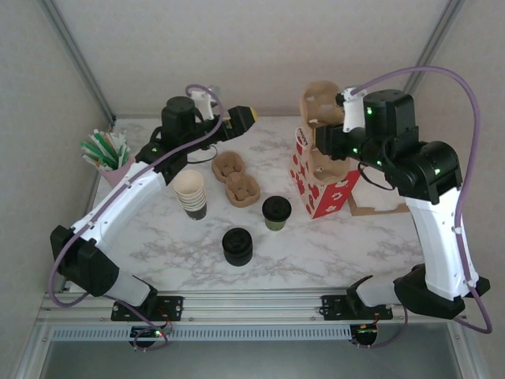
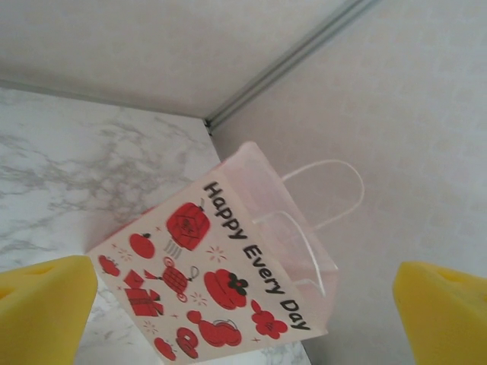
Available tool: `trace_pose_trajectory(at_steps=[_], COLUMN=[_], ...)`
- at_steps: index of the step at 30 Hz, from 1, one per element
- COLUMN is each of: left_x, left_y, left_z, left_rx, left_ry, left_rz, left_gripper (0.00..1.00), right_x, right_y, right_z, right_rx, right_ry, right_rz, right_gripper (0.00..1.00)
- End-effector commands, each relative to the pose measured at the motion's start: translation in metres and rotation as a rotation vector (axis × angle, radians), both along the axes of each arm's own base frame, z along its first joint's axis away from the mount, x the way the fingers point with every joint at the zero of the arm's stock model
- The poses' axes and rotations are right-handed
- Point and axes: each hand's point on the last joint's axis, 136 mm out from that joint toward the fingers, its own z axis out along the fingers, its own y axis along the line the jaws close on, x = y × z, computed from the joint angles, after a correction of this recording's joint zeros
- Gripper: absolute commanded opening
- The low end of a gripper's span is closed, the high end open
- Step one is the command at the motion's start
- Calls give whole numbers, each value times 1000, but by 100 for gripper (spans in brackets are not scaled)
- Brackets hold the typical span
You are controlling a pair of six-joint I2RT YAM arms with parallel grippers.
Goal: Pack the takeout coffee
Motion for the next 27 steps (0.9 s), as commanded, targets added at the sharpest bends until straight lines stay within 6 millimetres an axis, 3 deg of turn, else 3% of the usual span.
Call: trace_pose_trajectory(at_steps=[1, 7, 13, 19, 27], left_x=[-8, -20, -27, -30, -30], left_y=[-27, -68, -99, -122, -125], left_z=[6, 1, -9, -20, -28], left_rx=[6, -5, -8, -8, 6], left_ry=[-21, -3, 22, 48, 57], left_rz=[-57, -145, -220, -286, -303], left_gripper=[99, 97, 90, 67, 38], right_x=[7, 27, 50, 78, 117], right_y=[-24, -54, -66, -62, -52], right_z=[-5, -23, -45, -61, -83], right_rx=[-62, -130, -189, -227, -281], right_ry=[-8, 42, 105, 136, 169], right_rz=[-84, -205, -257, -243, -214], right_gripper=[33, 33, 32, 32, 32])
